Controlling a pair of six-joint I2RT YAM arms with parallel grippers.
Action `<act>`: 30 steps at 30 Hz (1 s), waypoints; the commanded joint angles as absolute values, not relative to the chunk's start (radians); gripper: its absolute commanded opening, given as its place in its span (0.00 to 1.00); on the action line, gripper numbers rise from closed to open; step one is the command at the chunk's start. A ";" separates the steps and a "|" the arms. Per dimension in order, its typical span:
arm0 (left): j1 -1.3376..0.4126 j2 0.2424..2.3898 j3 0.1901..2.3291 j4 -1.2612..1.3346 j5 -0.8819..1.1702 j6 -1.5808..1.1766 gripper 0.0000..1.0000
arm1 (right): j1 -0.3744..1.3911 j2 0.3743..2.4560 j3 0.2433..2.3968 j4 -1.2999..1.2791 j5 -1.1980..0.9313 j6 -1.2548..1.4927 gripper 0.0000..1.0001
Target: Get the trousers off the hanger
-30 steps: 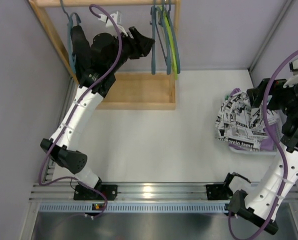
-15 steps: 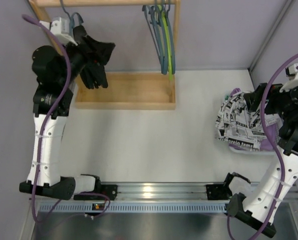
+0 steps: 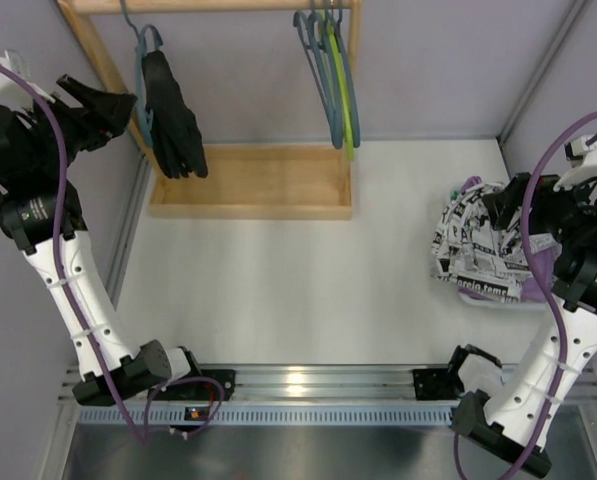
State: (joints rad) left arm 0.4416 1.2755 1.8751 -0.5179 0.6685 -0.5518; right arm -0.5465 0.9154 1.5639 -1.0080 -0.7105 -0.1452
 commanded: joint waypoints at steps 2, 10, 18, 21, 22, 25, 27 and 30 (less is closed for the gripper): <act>0.468 1.314 1.921 -0.502 0.718 -0.575 0.77 | -0.560 0.894 1.551 -0.953 -0.729 -0.144 0.99; 0.468 1.420 1.974 -0.496 0.736 -0.578 0.71 | -0.560 0.893 1.548 -0.948 -0.730 -0.140 0.99; 0.431 1.482 2.037 -0.494 0.696 -0.537 0.70 | -0.560 0.922 1.552 -0.933 -0.745 -0.086 0.99; 0.393 1.486 2.017 -0.494 0.660 -0.516 0.69 | -0.560 0.928 1.560 -0.933 -0.744 -0.084 0.99; 0.373 1.486 2.013 -0.494 0.626 -0.506 0.69 | -0.560 0.927 1.562 -0.933 -0.742 -0.086 0.99; 0.331 1.483 1.982 -0.495 0.553 -0.477 0.68 | -0.560 0.922 1.563 -0.933 -0.739 -0.089 0.99; 0.307 1.483 1.973 -0.495 0.502 -0.448 0.67 | -0.560 0.923 1.563 -0.931 -0.738 -0.089 0.99; 0.241 1.488 1.963 -0.497 0.399 -0.390 0.63 | -0.558 0.925 1.559 -0.931 -0.739 -0.089 0.99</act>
State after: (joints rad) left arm 0.2886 1.4883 1.9701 -0.5316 0.5278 -0.4728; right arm -0.5465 0.9302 1.5444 -0.9791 -0.7238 -0.0994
